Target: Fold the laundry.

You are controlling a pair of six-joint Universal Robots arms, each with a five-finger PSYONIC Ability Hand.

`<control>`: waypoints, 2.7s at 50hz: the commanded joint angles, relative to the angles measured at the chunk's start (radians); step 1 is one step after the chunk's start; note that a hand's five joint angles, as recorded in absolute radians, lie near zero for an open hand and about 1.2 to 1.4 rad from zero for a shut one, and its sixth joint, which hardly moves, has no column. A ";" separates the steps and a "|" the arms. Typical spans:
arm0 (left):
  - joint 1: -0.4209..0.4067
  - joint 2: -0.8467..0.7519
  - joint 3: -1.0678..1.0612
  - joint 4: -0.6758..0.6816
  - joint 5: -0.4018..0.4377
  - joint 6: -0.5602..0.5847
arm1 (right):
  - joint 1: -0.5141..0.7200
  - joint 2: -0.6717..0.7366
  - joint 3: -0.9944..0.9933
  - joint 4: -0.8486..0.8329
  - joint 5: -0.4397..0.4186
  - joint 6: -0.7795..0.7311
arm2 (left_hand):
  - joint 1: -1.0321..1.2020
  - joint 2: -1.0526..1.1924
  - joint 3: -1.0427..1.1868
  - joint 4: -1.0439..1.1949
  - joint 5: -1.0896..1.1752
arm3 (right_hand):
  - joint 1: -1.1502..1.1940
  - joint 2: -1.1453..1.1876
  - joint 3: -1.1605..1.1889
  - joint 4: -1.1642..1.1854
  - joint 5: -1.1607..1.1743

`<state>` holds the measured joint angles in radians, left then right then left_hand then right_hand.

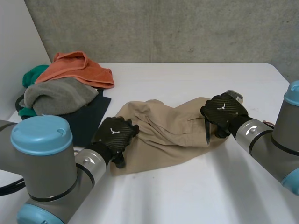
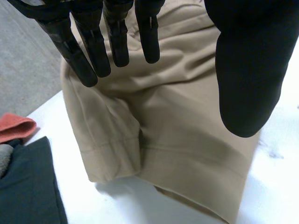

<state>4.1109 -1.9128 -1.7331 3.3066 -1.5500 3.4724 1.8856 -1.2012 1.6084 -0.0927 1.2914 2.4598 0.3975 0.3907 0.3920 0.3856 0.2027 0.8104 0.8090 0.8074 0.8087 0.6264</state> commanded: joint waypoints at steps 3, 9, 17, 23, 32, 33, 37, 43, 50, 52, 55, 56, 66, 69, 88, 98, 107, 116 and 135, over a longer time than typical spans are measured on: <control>-0.004 0.104 0.010 -0.038 -0.005 0.004 | -0.011 -0.089 -0.013 0.080 0.107 -0.001 | 0.007 0.014 0.012 0.019 0.027 | -0.051 -0.050 -0.048 -0.049 -0.042; 0.064 0.251 0.041 -0.055 -0.025 -0.018 | 0.041 -0.178 -0.038 0.168 0.161 0.007 | -0.028 -0.022 -0.023 -0.017 -0.008 | -0.380 -0.379 -0.377 -0.379 -0.371; 0.190 0.163 0.118 -0.151 -0.016 -0.159 | 0.174 -0.181 0.027 0.205 0.219 0.067 | -0.020 -0.013 -0.014 -0.008 0.001 | -0.383 -0.382 -0.380 -0.382 -0.374; 0.220 -0.006 0.171 -0.245 0.054 -0.234 | 0.233 -0.103 0.099 -0.005 0.230 0.073 | -0.026 -0.019 -0.020 -0.014 -0.005 | -0.383 -0.382 -0.380 -0.382 -0.374; 0.204 -0.173 0.291 -0.251 0.051 -0.242 | 0.237 0.015 0.110 -0.219 0.264 0.011 | -0.005 0.002 0.000 0.007 0.015 | -0.316 -0.315 -0.313 -0.314 -0.307; 0.201 -0.205 0.322 -0.249 0.039 -0.240 | 0.233 0.032 0.107 -0.248 0.263 0.011 | 0.039 0.045 0.044 0.051 0.059 | -0.226 -0.224 -0.223 -0.224 -0.216; 0.195 -0.290 0.412 -0.263 0.007 -0.228 | 0.225 0.063 0.087 -0.283 0.259 0.022 | 0.208 0.215 0.214 0.220 0.229 | 0.006 0.007 0.009 0.008 0.015; 0.181 -0.334 0.478 -0.338 -0.039 -0.225 | 0.221 0.060 0.068 -0.268 0.264 0.037 | 0.998 1.005 1.004 1.010 1.018 | 0.586 0.587 0.589 0.588 0.595; 0.160 -0.181 0.455 -0.397 -0.053 -0.225 | 0.178 -0.128 0.019 -0.128 0.246 0.102 | 0.999 1.006 1.004 1.011 1.019 | 0.586 0.587 0.589 0.588 0.595; 0.149 -0.088 0.431 -0.403 -0.059 -0.220 | 0.149 -0.194 -0.040 -0.012 0.221 0.111 | 0.999 1.006 1.004 1.011 1.019 | 0.586 0.587 0.589 0.588 0.595; 0.128 0.052 0.400 -0.414 -0.059 -0.188 | 0.099 -0.259 -0.151 0.192 0.189 0.122 | 0.999 1.006 1.004 1.011 1.019 | 0.586 0.587 0.589 0.588 0.595; 0.121 0.087 0.392 -0.420 -0.059 -0.176 | 0.080 -0.270 -0.183 0.255 0.181 0.125 | 0.999 1.006 1.004 1.011 1.019 | 0.586 0.587 0.589 0.588 0.595; 0.025 0.307 0.343 -0.628 -0.019 0.111 | -0.131 -0.262 -0.459 0.856 0.080 0.094 | 0.999 1.006 1.004 1.011 1.019 | 0.586 0.587 0.589 0.588 0.595; 0.008 0.281 0.328 -0.671 -0.015 0.143 | -0.146 -0.236 -0.444 0.956 0.030 0.026 | 0.999 1.006 1.004 1.011 1.019 | 0.586 0.587 0.589 0.588 0.595; 0.031 -0.169 0.889 -0.313 -0.139 0.209 | -0.057 0.051 -0.735 0.418 0.118 0.200 | 0.999 1.006 1.004 1.011 1.019 | 0.586 0.587 0.589 0.588 0.595; 0.071 -0.134 1.057 0.064 -0.121 0.183 | -0.103 -0.017 -0.782 -0.280 0.184 0.608 | 0.999 1.006 1.004 1.011 1.019 | 0.586 0.587 0.589 0.588 0.595; 0.054 -0.049 0.808 0.064 -0.119 0.114 | -0.086 -0.011 -0.613 -0.249 0.123 0.611 | 0.999 1.006 1.004 1.011 1.019 | 0.586 0.587 0.589 0.588 0.595; 0.040 -0.049 0.391 0.148 -0.061 0.094 | -0.089 0.026 -0.288 -0.191 0.049 0.545 | 0.999 1.006 1.004 1.011 1.019 | 0.586 0.587 0.589 0.588 0.595; -0.101 0.095 -0.026 -0.158 -0.160 0.269 | -0.171 -0.027 -0.065 0.410 0.032 -0.019 | 0.999 1.006 1.004 1.011 1.019 | 0.586 0.587 0.589 0.588 0.595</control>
<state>4.0692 -1.9678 -1.7068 3.3523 -1.6239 3.6710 1.7584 -1.1247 1.5552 0.0169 1.3218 2.6056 1.1644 1.1967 1.1895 1.1966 0.9909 1.1163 1.1731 1.1899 1.1970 1.0180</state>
